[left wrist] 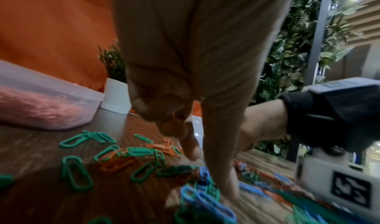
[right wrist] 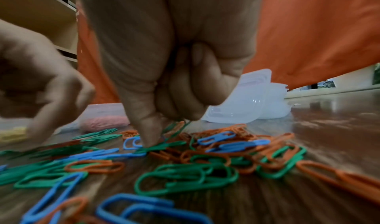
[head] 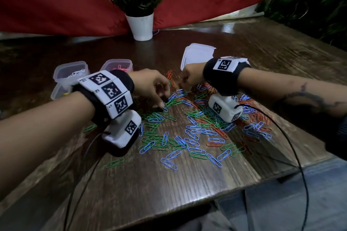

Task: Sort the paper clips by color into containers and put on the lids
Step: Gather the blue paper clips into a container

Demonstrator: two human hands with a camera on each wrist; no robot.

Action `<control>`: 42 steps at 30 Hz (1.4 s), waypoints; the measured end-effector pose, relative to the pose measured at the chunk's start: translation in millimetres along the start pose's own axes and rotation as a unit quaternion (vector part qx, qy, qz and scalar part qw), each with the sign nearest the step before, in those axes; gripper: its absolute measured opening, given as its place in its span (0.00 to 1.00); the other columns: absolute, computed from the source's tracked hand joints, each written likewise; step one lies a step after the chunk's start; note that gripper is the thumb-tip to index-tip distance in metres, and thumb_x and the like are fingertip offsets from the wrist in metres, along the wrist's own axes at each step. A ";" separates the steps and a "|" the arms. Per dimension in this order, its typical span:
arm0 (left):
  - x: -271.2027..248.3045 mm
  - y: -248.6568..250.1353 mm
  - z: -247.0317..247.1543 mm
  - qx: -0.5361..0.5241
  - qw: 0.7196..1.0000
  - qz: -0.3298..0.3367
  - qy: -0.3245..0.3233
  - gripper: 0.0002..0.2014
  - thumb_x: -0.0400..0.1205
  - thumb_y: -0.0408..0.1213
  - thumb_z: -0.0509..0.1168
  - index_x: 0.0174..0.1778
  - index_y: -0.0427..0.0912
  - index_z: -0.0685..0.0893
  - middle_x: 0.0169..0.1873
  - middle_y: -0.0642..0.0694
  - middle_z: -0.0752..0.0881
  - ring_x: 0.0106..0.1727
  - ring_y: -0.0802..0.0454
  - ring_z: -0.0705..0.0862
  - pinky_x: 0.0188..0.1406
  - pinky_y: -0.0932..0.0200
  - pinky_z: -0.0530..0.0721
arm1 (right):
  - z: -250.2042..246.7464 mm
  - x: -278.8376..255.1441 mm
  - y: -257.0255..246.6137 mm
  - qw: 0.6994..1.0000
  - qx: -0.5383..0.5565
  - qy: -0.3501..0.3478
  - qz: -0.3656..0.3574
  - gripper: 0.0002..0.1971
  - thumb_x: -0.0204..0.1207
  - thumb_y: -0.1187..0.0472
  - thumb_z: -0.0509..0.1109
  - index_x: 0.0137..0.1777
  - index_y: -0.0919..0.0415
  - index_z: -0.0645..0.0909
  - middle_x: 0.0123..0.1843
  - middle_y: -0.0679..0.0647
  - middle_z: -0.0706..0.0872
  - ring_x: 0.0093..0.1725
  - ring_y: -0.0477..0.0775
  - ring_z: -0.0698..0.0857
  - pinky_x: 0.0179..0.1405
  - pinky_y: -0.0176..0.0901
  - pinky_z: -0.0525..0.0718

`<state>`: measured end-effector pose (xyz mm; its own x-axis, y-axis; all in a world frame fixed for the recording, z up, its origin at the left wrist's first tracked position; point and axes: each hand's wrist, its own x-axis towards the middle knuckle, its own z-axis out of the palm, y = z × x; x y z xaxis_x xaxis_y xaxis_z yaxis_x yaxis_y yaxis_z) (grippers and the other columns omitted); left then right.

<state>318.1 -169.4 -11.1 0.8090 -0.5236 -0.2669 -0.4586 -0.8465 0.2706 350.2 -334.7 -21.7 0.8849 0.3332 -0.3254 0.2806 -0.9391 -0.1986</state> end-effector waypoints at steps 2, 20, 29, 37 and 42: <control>0.5 3.3 5.1 0.045 0.998 0.022 -0.034 0.13 0.68 0.39 0.79 0.45 0.45 0.86 0.34 0.54 0.82 0.38 0.59 0.78 0.32 0.81 0.68 | 0.6 1.6 -1.0 1.000 0.004 -0.009 0.003 0.04 0.73 0.69 0.70 0.38 0.61 0.81 0.35 0.51 0.77 0.46 0.52 0.74 0.27 0.33 0.69; 28.8 18.9 14.1 -0.030 0.991 -0.112 0.069 0.12 0.71 0.37 0.76 0.48 0.37 0.89 0.36 0.44 0.86 0.34 0.56 0.80 0.25 0.71 0.74 | 4.4 -24.4 10.6 0.994 0.110 0.015 -0.001 0.03 0.75 0.64 0.69 0.41 0.59 0.78 0.32 0.48 0.75 0.32 0.46 0.73 0.20 0.27 0.70; 31.3 35.7 8.9 0.047 0.994 -0.097 0.034 0.15 0.71 0.38 0.77 0.50 0.34 0.89 0.48 0.40 0.89 0.47 0.47 0.85 0.24 0.69 0.73 | 7.9 -11.3 -1.3 0.998 -0.024 0.026 -0.054 0.14 0.69 0.64 0.75 0.55 0.64 0.85 0.44 0.53 0.80 0.46 0.50 0.76 0.31 0.32 0.69; 31.5 35.0 12.1 0.059 0.993 -0.105 -0.006 0.15 0.79 0.36 0.68 0.57 0.31 0.84 0.49 0.35 0.85 0.42 0.47 0.78 0.28 0.58 0.74 | 7.1 -9.3 -1.1 0.998 0.013 0.014 -0.053 0.11 0.68 0.62 0.78 0.49 0.61 0.85 0.37 0.50 0.80 0.45 0.49 0.76 0.31 0.32 0.70; 28.1 29.3 12.9 0.066 0.993 -0.098 -0.022 0.11 0.78 0.38 0.69 0.51 0.35 0.85 0.40 0.43 0.81 0.33 0.50 0.77 0.27 0.61 0.72 | 5.7 -10.8 -2.0 0.998 0.046 -0.012 -0.045 0.09 0.68 0.67 0.76 0.47 0.57 0.82 0.32 0.45 0.76 0.38 0.45 0.74 0.29 0.28 0.69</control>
<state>322.7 -210.2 -22.5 0.8718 -0.3486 -0.3442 -0.3405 -0.9363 0.0859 337.9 -336.0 -23.1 0.8480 0.4189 -0.3246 0.3225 -0.8939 -0.3113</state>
